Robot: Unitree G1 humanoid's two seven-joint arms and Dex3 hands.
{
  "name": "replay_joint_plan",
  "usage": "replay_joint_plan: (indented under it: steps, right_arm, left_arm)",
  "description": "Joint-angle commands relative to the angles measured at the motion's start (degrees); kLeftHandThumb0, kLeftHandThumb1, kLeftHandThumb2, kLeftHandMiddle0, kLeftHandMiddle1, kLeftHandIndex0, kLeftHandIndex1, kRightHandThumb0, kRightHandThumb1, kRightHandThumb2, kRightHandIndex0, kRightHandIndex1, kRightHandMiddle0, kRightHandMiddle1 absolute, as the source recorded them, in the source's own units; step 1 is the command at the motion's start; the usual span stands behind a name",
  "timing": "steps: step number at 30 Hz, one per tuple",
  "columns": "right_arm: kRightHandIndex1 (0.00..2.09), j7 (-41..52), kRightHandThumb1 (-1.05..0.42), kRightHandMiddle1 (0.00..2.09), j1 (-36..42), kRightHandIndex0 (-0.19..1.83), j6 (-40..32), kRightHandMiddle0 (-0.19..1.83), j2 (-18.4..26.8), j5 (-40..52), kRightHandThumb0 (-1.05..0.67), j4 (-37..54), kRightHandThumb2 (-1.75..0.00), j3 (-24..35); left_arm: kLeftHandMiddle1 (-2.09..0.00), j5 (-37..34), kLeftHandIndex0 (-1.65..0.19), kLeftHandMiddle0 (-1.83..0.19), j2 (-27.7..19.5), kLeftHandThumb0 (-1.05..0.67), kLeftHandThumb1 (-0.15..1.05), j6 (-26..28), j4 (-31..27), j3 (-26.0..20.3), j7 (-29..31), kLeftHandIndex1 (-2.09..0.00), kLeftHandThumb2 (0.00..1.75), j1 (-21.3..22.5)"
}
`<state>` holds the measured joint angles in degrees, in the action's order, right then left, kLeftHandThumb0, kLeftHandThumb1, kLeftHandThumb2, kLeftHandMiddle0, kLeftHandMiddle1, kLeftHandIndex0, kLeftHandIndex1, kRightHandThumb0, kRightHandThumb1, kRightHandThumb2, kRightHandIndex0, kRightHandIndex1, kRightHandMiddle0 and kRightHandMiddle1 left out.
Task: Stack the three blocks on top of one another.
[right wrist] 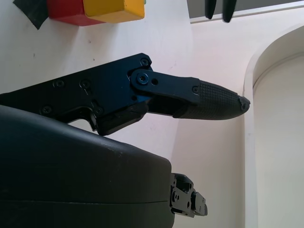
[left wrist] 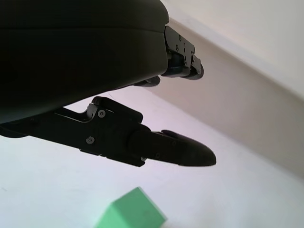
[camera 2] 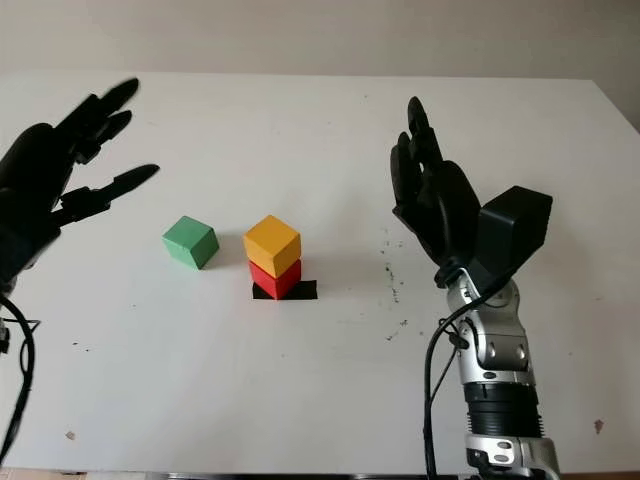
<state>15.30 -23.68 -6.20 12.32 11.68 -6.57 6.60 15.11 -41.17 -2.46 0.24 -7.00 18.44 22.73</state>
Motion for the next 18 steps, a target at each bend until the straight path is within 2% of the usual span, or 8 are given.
replay_joint_plan:
  steps: [1,3,6,9,14,18]
  right_arm:
    - [0.00,0.0,-1.05,0.00,-0.3,-0.19,-0.6,-0.19,0.4,0.1,-0.74,1.1,-0.67,0.2]
    - [0.00,-0.2,-1.05,0.00,-0.7,-0.19,-0.6,-0.19,0.4,0.4,-0.74,0.8,-0.66,0.7]
    - [0.00,-0.4,-1.05,0.00,-0.9,-0.19,-0.1,-0.19,0.3,0.7,-0.74,0.4,-0.66,1.5]
    - [0.00,-0.3,-1.05,0.00,-0.8,-0.19,-0.1,-0.19,0.5,0.8,-0.74,0.3,-0.65,1.7]
    - [0.00,-0.4,-1.05,0.00,-0.6,-0.19,-0.5,-0.19,0.2,0.8,-0.73,0.8,-0.66,1.9]
    - [0.00,-0.9,-1.05,0.00,-0.5,-0.19,0.1,-0.19,-0.3,0.7,-0.73,0.8,-0.64,1.7]
  left_arm:
    - [-0.06,2.9,-0.26,-0.17,-4.8,-0.58,0.93,-2.0,1.6,2.7,3.4,-0.17,0.05,3.3]
    - [-0.05,6.7,-0.32,-0.15,-8.0,-0.65,0.87,-3.4,3.3,5.6,6.4,-0.14,0.04,6.4]
    - [-0.04,9.7,-0.37,-0.12,-9.6,-0.65,0.81,-4.8,6.1,9.1,10.0,-0.10,0.04,11.1]
    - [-0.05,11.9,-0.39,-0.11,-9.8,-0.62,0.77,-6.3,8.7,11.5,11.5,-0.09,0.03,14.1]
    - [-0.05,15.0,-0.44,-0.10,-9.4,-0.60,0.76,-12.7,15.3,16.1,12.4,-0.08,0.05,18.6]
    - [-0.05,17.3,-0.46,-0.09,-8.2,-0.61,0.76,-15.5,19.1,18.4,11.2,-0.08,0.05,20.5]
